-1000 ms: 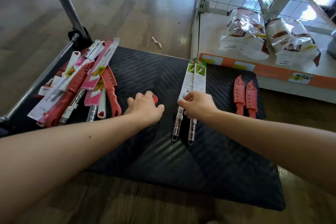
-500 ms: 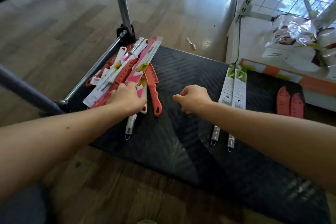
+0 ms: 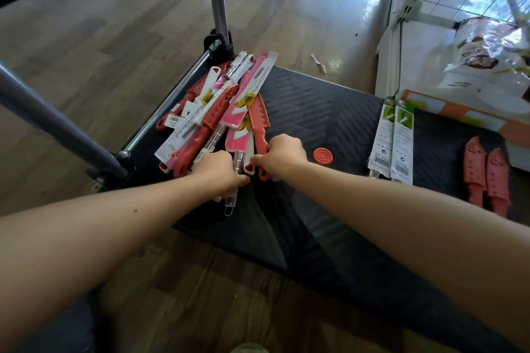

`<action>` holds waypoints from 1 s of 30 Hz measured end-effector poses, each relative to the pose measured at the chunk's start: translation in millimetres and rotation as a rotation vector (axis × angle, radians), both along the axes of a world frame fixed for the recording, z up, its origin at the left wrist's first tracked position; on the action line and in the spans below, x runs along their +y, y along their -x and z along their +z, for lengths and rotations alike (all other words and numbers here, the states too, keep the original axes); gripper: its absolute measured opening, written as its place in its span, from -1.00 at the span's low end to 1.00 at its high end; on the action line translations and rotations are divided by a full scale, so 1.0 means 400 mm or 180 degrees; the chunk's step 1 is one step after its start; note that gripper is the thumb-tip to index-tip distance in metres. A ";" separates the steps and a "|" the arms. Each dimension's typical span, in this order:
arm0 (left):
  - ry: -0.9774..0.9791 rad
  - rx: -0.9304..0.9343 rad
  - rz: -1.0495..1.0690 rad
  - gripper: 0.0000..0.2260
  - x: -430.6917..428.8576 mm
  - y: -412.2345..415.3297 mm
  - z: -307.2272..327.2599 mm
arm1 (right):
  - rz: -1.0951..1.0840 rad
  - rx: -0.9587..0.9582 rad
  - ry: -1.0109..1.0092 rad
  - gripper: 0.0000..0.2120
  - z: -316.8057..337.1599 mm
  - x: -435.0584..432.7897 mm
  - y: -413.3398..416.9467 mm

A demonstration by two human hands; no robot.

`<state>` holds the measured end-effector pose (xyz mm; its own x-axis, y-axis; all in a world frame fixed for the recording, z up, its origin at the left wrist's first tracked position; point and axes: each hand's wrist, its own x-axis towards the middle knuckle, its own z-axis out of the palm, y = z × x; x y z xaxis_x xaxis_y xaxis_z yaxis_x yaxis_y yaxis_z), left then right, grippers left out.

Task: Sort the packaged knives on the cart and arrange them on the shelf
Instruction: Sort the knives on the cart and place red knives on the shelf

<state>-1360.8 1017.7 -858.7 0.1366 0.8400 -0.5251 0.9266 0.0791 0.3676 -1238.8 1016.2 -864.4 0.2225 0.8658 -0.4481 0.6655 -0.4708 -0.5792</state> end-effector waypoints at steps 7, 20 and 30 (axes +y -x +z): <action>0.0034 -0.0714 0.0347 -0.71 -0.016 -0.035 -0.001 | -0.0490 0.0740 0.0228 -0.74 0.033 -0.020 -0.045; -0.0394 -0.0745 0.0360 -0.70 -0.050 -0.133 0.026 | -0.1000 0.0994 -0.0024 -0.81 0.084 -0.061 -0.148; -0.0385 -0.0905 0.0282 -0.68 -0.048 -0.218 0.038 | -0.1493 0.0995 -0.0319 -0.79 0.106 -0.100 -0.253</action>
